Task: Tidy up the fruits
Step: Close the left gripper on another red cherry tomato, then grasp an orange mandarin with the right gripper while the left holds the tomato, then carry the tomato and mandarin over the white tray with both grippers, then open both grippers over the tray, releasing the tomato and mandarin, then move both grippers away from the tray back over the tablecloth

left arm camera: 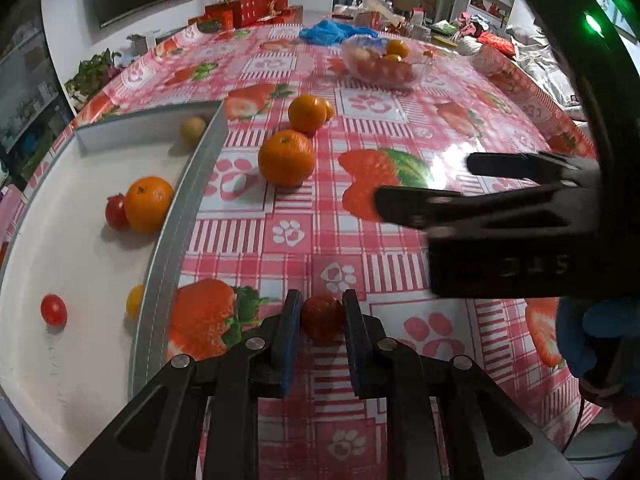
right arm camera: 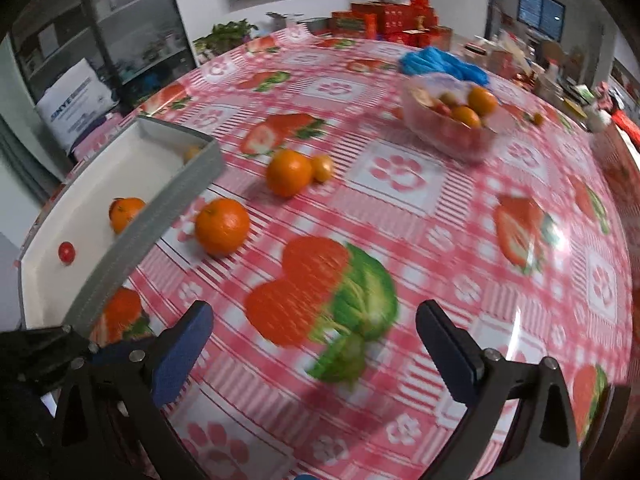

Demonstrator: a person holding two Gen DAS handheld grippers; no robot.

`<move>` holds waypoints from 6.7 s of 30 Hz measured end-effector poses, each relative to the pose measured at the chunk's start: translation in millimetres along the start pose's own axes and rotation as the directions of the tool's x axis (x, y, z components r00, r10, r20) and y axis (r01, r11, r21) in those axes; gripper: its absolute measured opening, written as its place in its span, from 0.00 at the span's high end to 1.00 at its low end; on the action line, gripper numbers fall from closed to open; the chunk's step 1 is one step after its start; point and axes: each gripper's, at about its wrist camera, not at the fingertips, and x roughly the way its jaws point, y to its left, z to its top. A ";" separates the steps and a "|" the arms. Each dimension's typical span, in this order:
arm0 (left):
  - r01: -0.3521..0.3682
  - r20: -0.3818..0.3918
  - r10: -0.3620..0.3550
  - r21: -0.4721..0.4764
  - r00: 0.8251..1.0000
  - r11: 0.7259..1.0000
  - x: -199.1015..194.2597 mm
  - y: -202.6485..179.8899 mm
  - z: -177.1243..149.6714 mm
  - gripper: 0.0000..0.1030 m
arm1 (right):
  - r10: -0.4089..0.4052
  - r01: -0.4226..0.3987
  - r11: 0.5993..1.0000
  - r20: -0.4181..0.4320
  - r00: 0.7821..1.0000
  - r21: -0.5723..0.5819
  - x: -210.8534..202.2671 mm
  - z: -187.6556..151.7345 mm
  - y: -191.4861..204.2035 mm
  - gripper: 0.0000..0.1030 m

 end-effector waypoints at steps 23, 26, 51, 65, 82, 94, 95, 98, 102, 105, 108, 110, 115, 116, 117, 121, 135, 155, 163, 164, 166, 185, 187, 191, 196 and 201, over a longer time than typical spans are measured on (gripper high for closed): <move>-0.010 0.023 0.010 -0.004 1.000 1.000 0.5 -1.4 -1.6 0.79 | 0.101 -0.101 0.994 -0.015 0.995 -0.042 39.3 35.8 37.4 0.58; -0.010 0.023 0.010 -0.010 1.000 1.000 0.1 -1.6 -2.1 0.79 | 0.114 -0.114 0.993 -0.021 0.993 -0.006 29.9 26.7 21.6 0.58; -0.032 0.082 0.033 -0.019 0.996 0.999 -31.0 2.3 6.9 0.79 | 0.083 -0.084 0.984 0.010 0.996 0.156 -16.3 -16.2 -42.3 0.58; -0.025 0.108 0.031 -0.052 0.994 0.998 -41.8 18.3 3.6 0.79 | 0.082 -0.082 0.988 0.007 0.997 0.130 -19.9 -14.9 -22.8 0.58; -0.018 0.124 0.027 -0.075 0.992 0.997 -48.6 29.3 0.5 0.79 | 0.076 -0.072 0.988 -0.022 0.997 0.137 -18.4 -26.8 -21.6 0.58; -0.025 0.151 0.043 -0.121 0.988 0.992 -57.0 52.1 0.5 0.79 | 0.088 -0.086 0.992 -0.020 0.996 0.090 -19.9 -13.8 2.4 0.58; -0.027 0.152 0.046 -0.126 0.987 0.992 -57.5 54.5 -0.3 0.79 | 0.089 -0.087 0.993 -0.021 0.996 0.085 -19.7 -12.0 6.0 0.58; -0.037 0.154 0.059 -0.144 0.986 0.989 -58.3 65.6 -1.8 0.79 | 0.099 -0.097 0.993 -0.024 0.995 0.064 -18.1 -6.8 18.5 0.58; -0.044 0.153 0.072 -0.180 0.986 0.983 -57.8 83.3 -5.3 0.79 | 0.108 -0.107 0.994 -0.031 0.994 0.032 -14.8 1.6 36.8 0.58; -0.049 0.150 0.081 -0.203 0.985 0.978 -57.3 97.0 -7.0 0.79 | 0.114 -0.114 0.993 -0.032 0.993 0.006 -12.4 10.2 51.2 0.58; -0.059 0.151 0.093 -0.216 0.984 0.975 -57.8 109.9 -7.5 0.79 | 0.125 -0.126 0.992 -0.030 0.992 -0.018 -11.0 20.6 65.8 0.58; -0.065 0.156 0.102 -0.226 0.983 0.972 -58.9 118.7 -7.3 0.79 | 0.133 -0.134 0.990 -0.029 0.991 -0.038 -10.3 27.1 77.0 0.58; -0.085 0.159 0.133 -0.274 0.978 0.958 -60.1 144.5 -10.4 0.79 | 0.150 -0.153 0.984 -0.036 0.988 -0.089 -6.8 37.4 103.6 0.58; -0.090 0.156 0.139 -0.287 0.978 0.954 -59.3 150.3 -11.7 0.79 | 0.156 -0.159 0.982 -0.040 0.987 -0.099 -5.2 39.2 109.5 0.58; -0.095 0.152 0.145 -0.298 0.978 0.950 -58.2 155.8 -13.0 0.79 | 0.161 -0.165 0.980 -0.043 0.986 -0.111 -3.3 41.0 116.3 0.58; -0.102 0.136 0.153 -0.324 0.979 0.941 -54.8 169.3 -19.0 0.79 | 0.179 -0.187 0.972 -0.065 0.982 -0.144 5.9 43.4 137.6 0.58; -0.101 0.120 0.152 -0.351 0.981 0.931 -49.2 187.0 -34.4 0.79 | 0.190 -0.213 0.953 -0.119 0.974 -0.217 22.7 36.7 175.6 0.58; -0.135 0.110 0.199 -0.422 0.974 0.896 -61.6 195.7 -44.5 0.23 | 0.208 -0.216 0.962 -0.066 0.976 -0.166 0.3 42.2 159.1 0.20; -0.134 0.148 0.199 -0.361 0.969 0.923 -90.3 175.6 -31.8 0.22 | 0.202 -0.210 0.968 -0.074 0.977 -0.136 -11.1 34.6 130.7 0.08; -0.136 0.154 0.200 -0.349 0.968 0.927 -94.4 172.5 -29.2 0.23 | 0.202 -0.209 0.970 -0.068 0.977 -0.125 -12.5 33.9 125.2 0.01; -0.139 0.170 0.201 -0.317 0.965 0.938 -105.3 163.5 -21.4 0.22 | 0.199 -0.203 0.975 -0.050 0.979 -0.091 -16.0 32.8 109.9 0.00; -0.064 0.357 0.074 -0.041 0.931 0.997 -211.0 56.0 127.5 0.22 | -0.064 0.088 0.939 -0.084 0.994 0.333 -17.6 -5.9 -95.8 0.00; -0.075 0.371 0.074 -0.012 0.926 0.997 -211.4 43.8 147.5 0.00 | -0.126 0.159 0.927 -0.117 0.985 0.340 -12.3 -15.2 -109.5 0.00; -0.058 0.363 0.048 0.015 0.930 0.998 -174.0 20.1 161.3 0.00 | -0.251 0.273 0.914 -0.110 0.962 0.300 -11.1 -36.2 -122.3 0.00; -0.067 0.190 0.057 0.048 0.980 0.997 -69.4 -6.9 146.5 0.00 | -0.267 0.262 0.932 -0.015 0.964 0.250 -14.8 -49.2 -120.8 0.00; -0.101 0.110 0.098 0.023 0.989 0.995 2.4 -17.8 133.1 0.00 | -0.266 0.253 0.937 0.024 0.964 0.241 -17.5 -53.0 -118.3 0.00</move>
